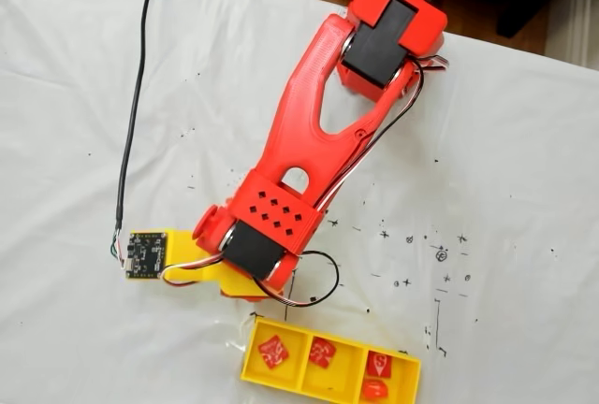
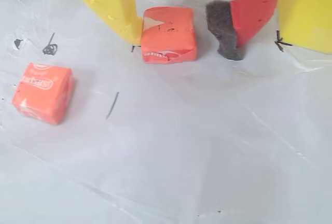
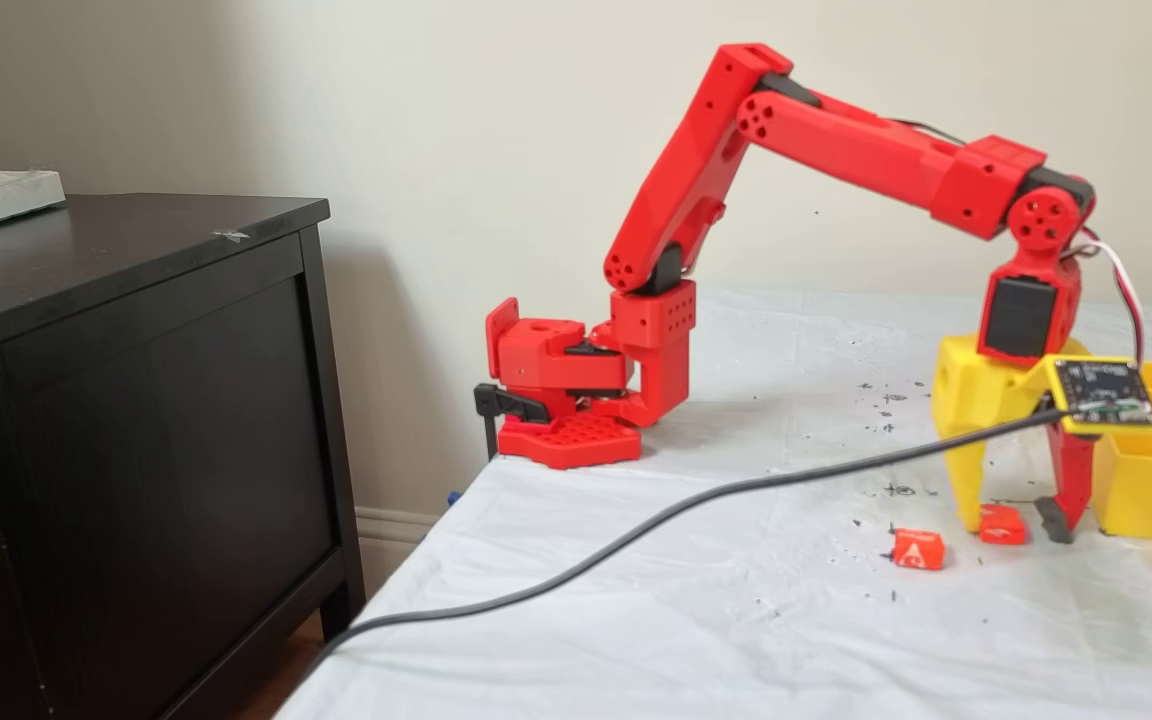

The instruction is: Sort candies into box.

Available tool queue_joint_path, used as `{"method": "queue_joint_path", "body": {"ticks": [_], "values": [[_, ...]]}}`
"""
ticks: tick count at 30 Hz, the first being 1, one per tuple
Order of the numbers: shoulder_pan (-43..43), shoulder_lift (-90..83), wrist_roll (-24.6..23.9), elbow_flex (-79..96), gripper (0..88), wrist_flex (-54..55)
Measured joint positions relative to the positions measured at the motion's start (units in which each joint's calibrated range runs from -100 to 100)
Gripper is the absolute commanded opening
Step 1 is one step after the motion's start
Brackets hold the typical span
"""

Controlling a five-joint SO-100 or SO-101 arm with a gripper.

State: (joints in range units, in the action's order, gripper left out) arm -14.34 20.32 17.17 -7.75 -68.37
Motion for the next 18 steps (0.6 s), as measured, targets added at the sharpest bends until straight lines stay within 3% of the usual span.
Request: {"method": "queue_joint_path", "body": {"ticks": [18], "values": [[0.0,-4.5,0.7,0.1,0.1,-7.8]]}}
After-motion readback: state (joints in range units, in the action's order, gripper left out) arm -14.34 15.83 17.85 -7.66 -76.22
